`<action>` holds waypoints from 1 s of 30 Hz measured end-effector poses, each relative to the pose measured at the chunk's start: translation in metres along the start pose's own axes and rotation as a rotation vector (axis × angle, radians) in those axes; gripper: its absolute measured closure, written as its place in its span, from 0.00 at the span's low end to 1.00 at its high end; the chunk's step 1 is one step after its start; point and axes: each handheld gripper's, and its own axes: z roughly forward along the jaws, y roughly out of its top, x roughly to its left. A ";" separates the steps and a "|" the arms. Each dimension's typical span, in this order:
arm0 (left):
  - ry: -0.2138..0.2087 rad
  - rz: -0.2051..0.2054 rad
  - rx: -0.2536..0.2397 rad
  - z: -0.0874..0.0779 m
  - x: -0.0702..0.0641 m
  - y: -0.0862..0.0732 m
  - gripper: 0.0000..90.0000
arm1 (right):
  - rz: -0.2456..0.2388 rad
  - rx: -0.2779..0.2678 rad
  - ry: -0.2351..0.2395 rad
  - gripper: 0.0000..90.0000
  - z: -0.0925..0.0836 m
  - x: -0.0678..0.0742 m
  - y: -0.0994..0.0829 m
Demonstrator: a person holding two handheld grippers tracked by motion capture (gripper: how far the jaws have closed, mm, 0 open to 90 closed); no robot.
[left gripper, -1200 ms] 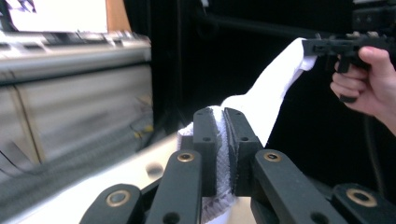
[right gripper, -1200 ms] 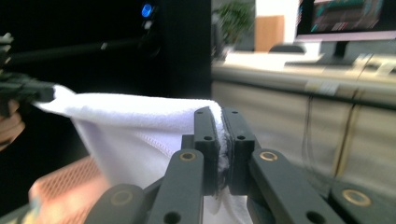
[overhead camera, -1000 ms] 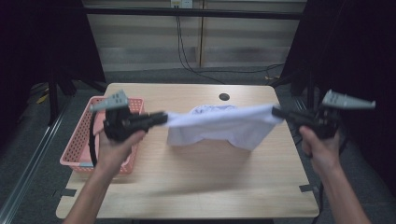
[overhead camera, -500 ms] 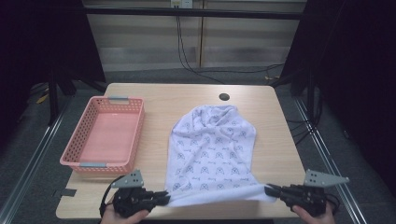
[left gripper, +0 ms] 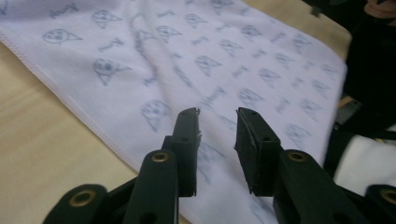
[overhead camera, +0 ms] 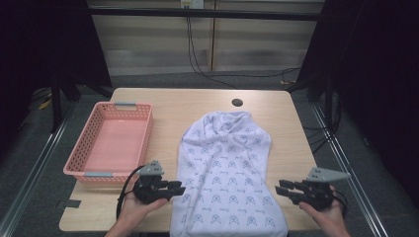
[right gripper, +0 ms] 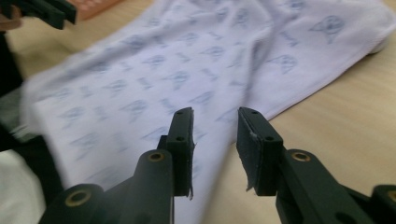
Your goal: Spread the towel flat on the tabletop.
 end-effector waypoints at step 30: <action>0.017 0.047 0.145 0.017 0.013 -0.022 0.97 | 0.036 0.186 -0.151 0.98 0.048 -0.053 -0.005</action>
